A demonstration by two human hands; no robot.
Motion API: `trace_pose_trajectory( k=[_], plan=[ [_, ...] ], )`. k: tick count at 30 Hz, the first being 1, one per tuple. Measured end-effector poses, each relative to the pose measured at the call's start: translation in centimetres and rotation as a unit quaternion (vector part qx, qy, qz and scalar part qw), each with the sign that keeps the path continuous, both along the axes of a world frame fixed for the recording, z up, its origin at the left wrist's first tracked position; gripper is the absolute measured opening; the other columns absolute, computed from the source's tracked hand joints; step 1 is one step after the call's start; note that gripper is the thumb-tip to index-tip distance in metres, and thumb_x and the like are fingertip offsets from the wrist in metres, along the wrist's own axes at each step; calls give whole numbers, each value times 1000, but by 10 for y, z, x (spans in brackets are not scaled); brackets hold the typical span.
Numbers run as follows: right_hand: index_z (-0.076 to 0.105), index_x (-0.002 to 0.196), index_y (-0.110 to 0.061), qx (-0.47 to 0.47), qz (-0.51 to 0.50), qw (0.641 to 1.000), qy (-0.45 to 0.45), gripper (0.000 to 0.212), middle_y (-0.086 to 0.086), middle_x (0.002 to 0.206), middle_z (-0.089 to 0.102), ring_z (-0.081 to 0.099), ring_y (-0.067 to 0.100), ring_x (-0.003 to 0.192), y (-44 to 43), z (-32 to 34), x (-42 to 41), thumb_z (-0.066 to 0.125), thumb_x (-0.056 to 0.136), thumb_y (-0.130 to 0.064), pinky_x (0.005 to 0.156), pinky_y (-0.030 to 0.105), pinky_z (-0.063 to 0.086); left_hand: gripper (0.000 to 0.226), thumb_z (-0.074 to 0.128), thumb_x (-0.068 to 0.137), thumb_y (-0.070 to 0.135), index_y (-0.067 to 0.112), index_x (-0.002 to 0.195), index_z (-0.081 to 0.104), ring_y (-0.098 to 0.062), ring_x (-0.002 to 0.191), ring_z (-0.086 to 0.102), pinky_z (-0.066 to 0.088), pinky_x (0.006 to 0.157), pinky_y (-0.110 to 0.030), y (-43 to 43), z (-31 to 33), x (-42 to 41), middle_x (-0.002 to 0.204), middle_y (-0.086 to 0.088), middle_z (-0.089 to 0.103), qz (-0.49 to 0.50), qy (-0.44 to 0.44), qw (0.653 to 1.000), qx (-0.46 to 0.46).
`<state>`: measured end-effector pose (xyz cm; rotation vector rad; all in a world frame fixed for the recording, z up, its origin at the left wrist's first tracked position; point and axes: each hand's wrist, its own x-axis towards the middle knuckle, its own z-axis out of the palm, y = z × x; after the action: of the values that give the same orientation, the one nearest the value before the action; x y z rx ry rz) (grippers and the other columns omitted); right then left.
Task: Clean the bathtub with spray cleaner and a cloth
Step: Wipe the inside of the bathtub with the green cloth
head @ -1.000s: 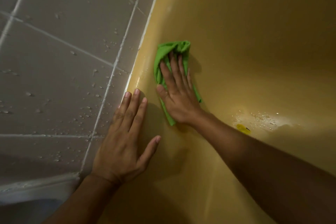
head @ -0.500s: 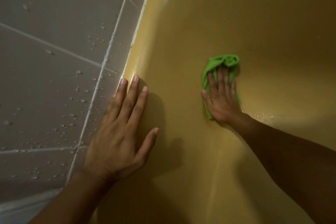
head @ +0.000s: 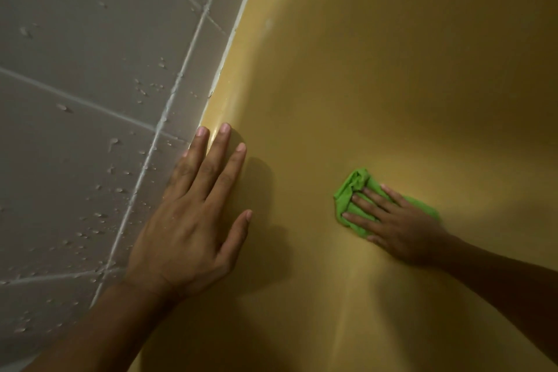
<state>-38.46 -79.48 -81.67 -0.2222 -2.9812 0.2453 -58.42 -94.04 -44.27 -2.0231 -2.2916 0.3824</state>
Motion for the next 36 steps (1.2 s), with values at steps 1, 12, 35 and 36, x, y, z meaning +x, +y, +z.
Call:
trace_pose_trajectory(
  k=[1, 12, 35, 36],
  plan=[
    [21, 162, -33, 32, 20, 999, 1, 62, 8, 167, 21, 17, 35, 155, 14, 2, 0, 34, 104, -50, 124, 58, 14, 78, 47, 98, 43, 13, 164, 17, -29, 160, -3, 6, 129, -44, 1, 0, -1, 174, -5, 1, 1, 2, 1000, -1],
    [28, 159, -31, 264, -9, 964, 25, 65, 0, 167, 21, 6, 24, 157, 159, 101, 5, 26, 95, -30, 126, 53, -5, 79, 44, 94, 45, 14, 163, 23, -33, 160, 0, 6, 128, -46, 12, 0, -5, 173, -7, 4, -13, 6, 1000, -4],
    [15, 163, -31, 378, 104, 920, -13, 71, 7, 170, 9, 0, 36, 157, 228, 240, -17, 33, 98, -55, 124, 60, 1, 72, 58, 95, 29, 14, 160, 33, -31, 160, 1, 20, 125, -55, 16, -18, -19, 173, -7, 9, -29, 55, 997, 51],
    [15, 163, -32, 379, 107, 919, -17, 71, 6, 170, 9, 0, 35, 157, 226, 235, -18, 32, 98, -55, 124, 60, 2, 74, 61, 94, 32, 14, 160, 33, -31, 160, 1, 21, 125, -55, 16, -19, -19, 173, -7, 10, -26, 57, 996, 57]
  ],
)
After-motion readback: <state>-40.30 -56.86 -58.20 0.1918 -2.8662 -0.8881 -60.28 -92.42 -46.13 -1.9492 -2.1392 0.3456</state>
